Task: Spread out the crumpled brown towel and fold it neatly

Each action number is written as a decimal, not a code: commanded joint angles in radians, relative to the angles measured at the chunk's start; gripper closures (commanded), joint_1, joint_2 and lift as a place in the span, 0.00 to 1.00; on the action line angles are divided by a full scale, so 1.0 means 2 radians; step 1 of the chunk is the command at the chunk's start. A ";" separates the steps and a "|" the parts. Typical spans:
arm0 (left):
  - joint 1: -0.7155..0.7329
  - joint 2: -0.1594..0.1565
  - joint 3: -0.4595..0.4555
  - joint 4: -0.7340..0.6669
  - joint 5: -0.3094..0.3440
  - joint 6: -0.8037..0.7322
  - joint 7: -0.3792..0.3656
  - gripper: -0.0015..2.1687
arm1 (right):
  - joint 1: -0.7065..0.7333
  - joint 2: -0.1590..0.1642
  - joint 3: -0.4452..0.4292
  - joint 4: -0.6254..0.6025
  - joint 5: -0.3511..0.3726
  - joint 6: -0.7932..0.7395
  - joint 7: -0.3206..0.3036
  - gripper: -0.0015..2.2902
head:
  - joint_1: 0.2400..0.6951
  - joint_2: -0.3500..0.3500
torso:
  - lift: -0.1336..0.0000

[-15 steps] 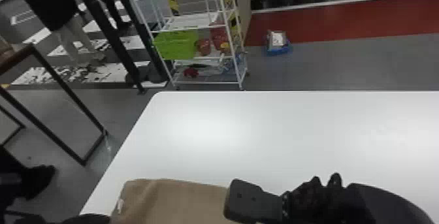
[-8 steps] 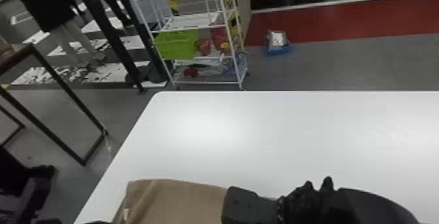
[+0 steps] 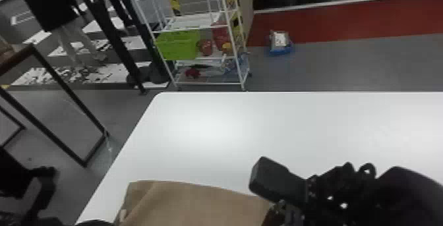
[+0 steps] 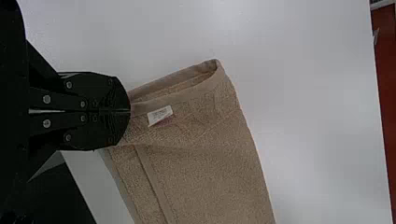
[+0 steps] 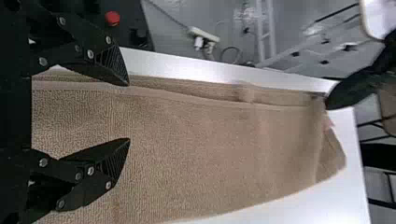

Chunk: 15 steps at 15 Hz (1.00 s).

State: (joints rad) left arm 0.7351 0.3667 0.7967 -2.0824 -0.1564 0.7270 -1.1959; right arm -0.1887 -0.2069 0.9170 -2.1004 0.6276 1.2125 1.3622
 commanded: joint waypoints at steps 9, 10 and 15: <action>-0.003 0.007 -0.001 0.008 -0.012 -0.013 -0.007 0.79 | 0.053 -0.048 -0.077 -0.039 -0.031 0.009 0.002 0.04 | 1.00 1.00 | 0.08; -0.003 0.008 -0.002 0.008 -0.015 -0.013 -0.008 0.79 | 0.053 -0.050 -0.072 -0.039 -0.028 0.007 0.002 0.05 | 1.00 1.00 | 0.08; -0.002 0.010 -0.005 0.016 -0.032 -0.019 -0.011 0.79 | 0.051 -0.075 -0.070 -0.031 -0.008 0.005 0.002 0.05 | 1.00 1.00 | 0.08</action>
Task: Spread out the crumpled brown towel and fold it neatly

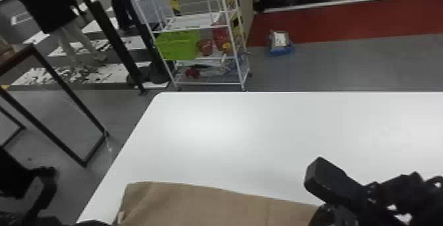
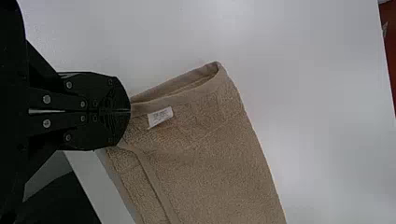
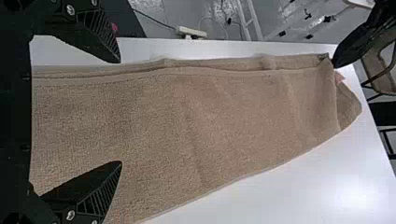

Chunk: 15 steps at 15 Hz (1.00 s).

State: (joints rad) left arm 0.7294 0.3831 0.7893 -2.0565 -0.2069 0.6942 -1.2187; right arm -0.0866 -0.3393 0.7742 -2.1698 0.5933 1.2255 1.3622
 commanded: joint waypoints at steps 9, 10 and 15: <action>-0.013 0.008 -0.004 0.028 -0.015 -0.010 0.023 0.79 | -0.004 -0.039 0.017 0.023 0.078 -0.035 0.002 0.06 | 1.00 1.00 | 0.08; -0.013 0.006 -0.005 0.028 -0.015 -0.021 0.023 0.79 | -0.005 -0.041 0.017 0.023 0.078 -0.035 0.002 0.06 | 1.00 1.00 | 0.08; -0.013 -0.006 -0.008 0.023 -0.008 -0.038 0.036 0.65 | 0.022 -0.019 -0.045 -0.026 0.012 -0.033 0.002 0.06 | 1.00 1.00 | 0.08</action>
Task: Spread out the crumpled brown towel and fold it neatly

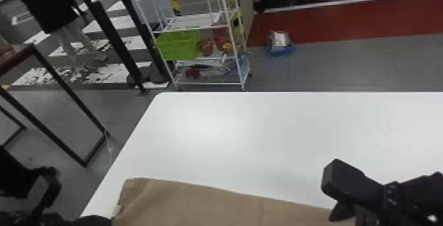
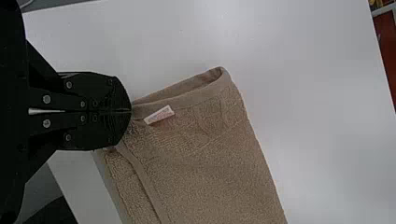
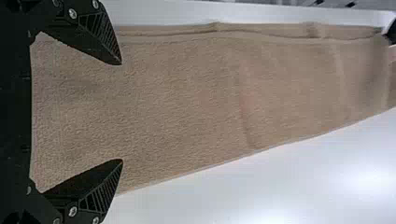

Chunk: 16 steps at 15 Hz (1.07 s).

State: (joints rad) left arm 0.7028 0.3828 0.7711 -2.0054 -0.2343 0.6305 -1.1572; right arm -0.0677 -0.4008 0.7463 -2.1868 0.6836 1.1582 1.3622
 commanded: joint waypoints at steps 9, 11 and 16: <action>0.000 -0.026 0.059 -0.015 0.092 -0.032 0.056 0.05 | 0.073 0.033 -0.244 0.030 -0.194 -0.050 -0.069 0.06 | 1.00 1.00 | 0.08; 0.000 -0.026 0.062 -0.015 0.092 -0.033 0.053 0.05 | 0.066 0.035 -0.238 0.040 -0.194 -0.067 -0.068 0.06 | 1.00 1.00 | 0.08; 0.000 -0.029 0.057 -0.013 0.092 -0.046 0.055 0.06 | 0.032 0.058 -0.179 0.042 -0.185 -0.035 -0.063 0.06 | 1.00 1.00 | 0.08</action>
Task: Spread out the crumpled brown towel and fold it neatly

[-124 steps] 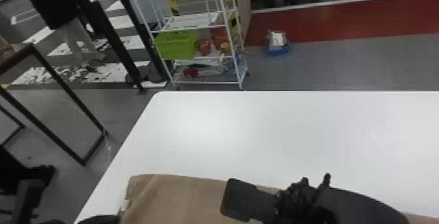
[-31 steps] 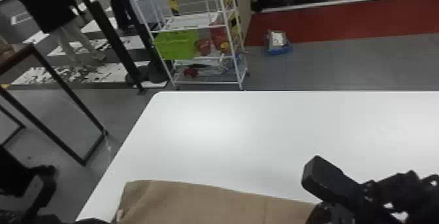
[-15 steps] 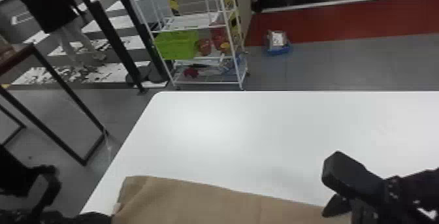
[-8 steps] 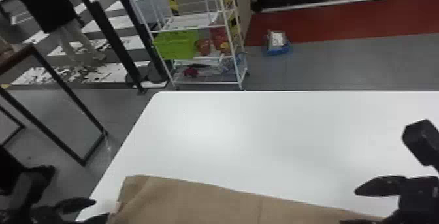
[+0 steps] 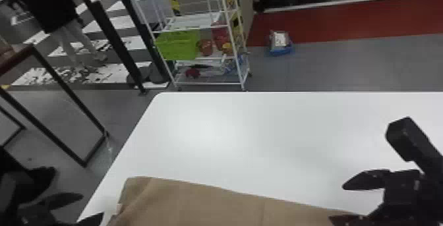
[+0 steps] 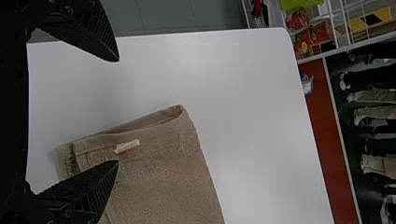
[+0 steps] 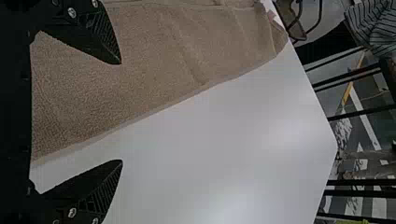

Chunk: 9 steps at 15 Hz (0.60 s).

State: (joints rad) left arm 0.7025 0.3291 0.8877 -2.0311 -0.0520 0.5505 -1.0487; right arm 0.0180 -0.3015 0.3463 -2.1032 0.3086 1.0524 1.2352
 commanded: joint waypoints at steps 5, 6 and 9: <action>0.000 -0.005 0.001 -0.008 0.001 -0.007 -0.003 0.06 | -0.045 0.036 0.157 0.012 0.073 0.058 0.021 0.09 | 1.00 1.00 | 0.08; 0.000 -0.005 0.002 -0.007 0.003 -0.007 -0.004 0.06 | -0.052 0.036 0.170 0.013 0.091 0.072 0.026 0.09 | 1.00 1.00 | 0.08; 0.000 -0.005 0.001 -0.007 0.005 -0.012 -0.003 0.06 | -0.047 0.013 0.145 -0.007 0.115 0.089 0.064 0.09 | 1.00 1.00 | 0.08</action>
State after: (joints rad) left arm 0.7025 0.3178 0.8915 -2.0443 -0.0438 0.5286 -1.0541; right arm -0.0853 -0.2458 0.6745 -2.0863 0.5330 1.2081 1.3428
